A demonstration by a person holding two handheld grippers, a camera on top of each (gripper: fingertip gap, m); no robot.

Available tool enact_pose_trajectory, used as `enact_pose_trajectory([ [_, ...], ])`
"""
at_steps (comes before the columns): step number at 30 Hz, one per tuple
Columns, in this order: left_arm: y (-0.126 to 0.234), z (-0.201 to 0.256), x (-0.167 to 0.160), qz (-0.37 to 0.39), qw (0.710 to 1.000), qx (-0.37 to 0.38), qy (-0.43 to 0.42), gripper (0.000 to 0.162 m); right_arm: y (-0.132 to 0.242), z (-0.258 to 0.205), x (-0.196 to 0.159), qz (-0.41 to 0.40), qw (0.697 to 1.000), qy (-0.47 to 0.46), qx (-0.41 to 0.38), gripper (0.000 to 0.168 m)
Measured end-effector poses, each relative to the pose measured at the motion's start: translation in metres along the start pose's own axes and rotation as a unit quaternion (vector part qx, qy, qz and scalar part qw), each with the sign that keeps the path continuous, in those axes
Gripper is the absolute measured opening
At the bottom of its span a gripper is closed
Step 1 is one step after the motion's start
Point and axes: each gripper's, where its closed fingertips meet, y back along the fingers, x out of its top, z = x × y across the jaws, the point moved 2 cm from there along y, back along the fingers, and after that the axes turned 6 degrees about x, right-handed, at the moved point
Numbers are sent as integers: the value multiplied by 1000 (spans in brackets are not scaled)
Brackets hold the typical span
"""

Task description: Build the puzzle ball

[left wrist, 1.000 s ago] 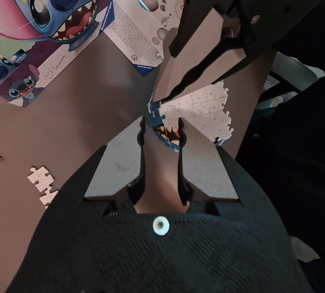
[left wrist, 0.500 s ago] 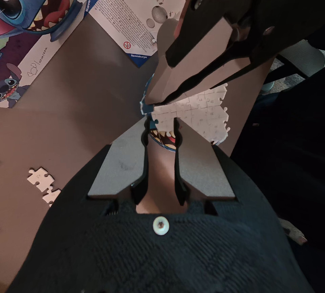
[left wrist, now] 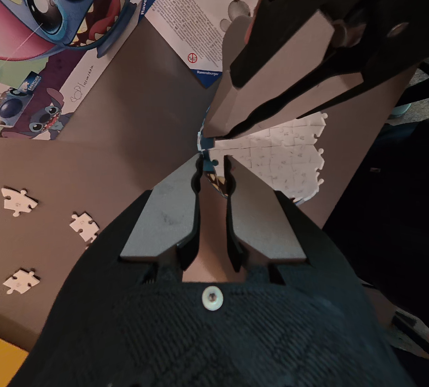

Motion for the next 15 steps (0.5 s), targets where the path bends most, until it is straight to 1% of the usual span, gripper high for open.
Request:
enact_pose_trajectory([
  [1, -1, -1, 0, -2, 1000, 5, -4, 14, 0, 0, 0, 0, 1000, 0, 0, 0],
  [6, -6, -3, 2, -12, 999, 24, -19, 10, 0, 1, -2, 2, 1000, 0, -1, 0],
  [15, -10, -6, 6, -5, 999, 37, -28, 9, 0, 3, -5, -1, 1000, 0, -2, 0],
])
